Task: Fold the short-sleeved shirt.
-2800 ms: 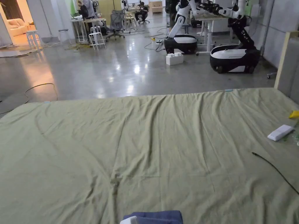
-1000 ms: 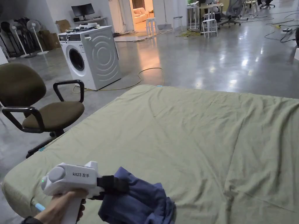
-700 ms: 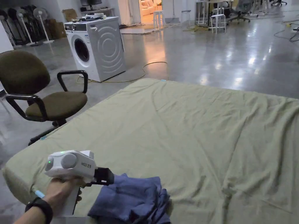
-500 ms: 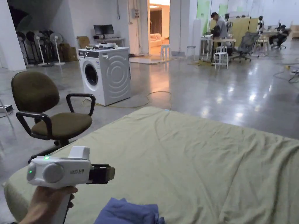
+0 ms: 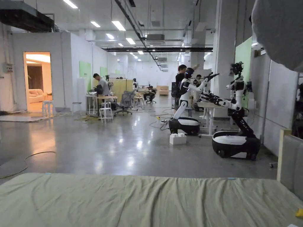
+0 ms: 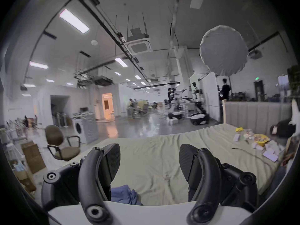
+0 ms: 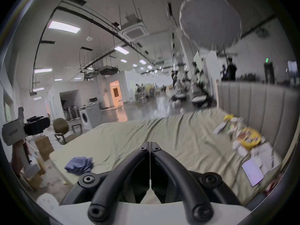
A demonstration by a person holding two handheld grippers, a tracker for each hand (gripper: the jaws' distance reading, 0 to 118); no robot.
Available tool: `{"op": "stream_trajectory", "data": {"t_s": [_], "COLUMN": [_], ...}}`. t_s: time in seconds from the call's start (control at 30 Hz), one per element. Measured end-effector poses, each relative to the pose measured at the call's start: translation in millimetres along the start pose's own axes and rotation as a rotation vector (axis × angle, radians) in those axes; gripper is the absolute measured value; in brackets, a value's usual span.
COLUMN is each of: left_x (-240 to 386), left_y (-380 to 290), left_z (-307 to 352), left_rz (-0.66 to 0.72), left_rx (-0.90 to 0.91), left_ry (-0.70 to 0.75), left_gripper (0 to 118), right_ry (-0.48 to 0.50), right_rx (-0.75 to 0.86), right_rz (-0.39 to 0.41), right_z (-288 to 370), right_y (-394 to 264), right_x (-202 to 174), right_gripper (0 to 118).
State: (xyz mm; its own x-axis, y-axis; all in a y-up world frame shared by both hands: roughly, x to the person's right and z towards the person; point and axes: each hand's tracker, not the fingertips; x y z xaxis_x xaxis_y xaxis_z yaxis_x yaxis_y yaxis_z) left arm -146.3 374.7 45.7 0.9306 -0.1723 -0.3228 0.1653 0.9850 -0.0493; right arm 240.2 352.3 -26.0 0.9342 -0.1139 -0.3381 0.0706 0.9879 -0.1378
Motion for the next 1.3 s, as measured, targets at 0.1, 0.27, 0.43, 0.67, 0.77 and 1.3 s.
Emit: {"op": "stream_trajectory", "data": {"t_s": [0.1, 0.27, 0.43, 0.67, 0.77, 1.3], "left_x": [23.9, 25.5, 13.1, -5.7, -1.2, 2.5], "left_y": [-3.5, -2.0, 14.2, 17.4, 19.5, 17.2], "left_z": [11.1, 20.0, 21.8, 22.6, 23.8, 20.6], "left_rz": [-0.022, 0.035, 0.025, 0.083, 0.040, 0.083], "left_rx": [-0.021, -0.026, 0.001, 0.025, 0.032, 0.025], "left_ry": [-0.051, -0.183, -0.160, -0.118, -0.097, -0.133], "left_gripper": [46, 4, 3, 3, 3, 43], "right_ry": [-0.087, -0.134, -0.130, -0.100, -0.093, -0.059], "right_rx": [0.046, 0.103, 0.084, 0.077, 0.072, 0.064], "right_rz": [0.139, 0.145, 0.159, 0.113, 0.102, 0.124], "right_z": [11.6, 21.0, 16.3, 9.5, 8.6, 8.4], "right_y": [13.4, 18.4, 11.2, 6.2, 6.2, 7.3], "right_x": [-8.2, -10.0, -14.3, -10.0, -10.1, -21.3], "right_gripper": [1, 1, 1, 1, 1, 4]}}
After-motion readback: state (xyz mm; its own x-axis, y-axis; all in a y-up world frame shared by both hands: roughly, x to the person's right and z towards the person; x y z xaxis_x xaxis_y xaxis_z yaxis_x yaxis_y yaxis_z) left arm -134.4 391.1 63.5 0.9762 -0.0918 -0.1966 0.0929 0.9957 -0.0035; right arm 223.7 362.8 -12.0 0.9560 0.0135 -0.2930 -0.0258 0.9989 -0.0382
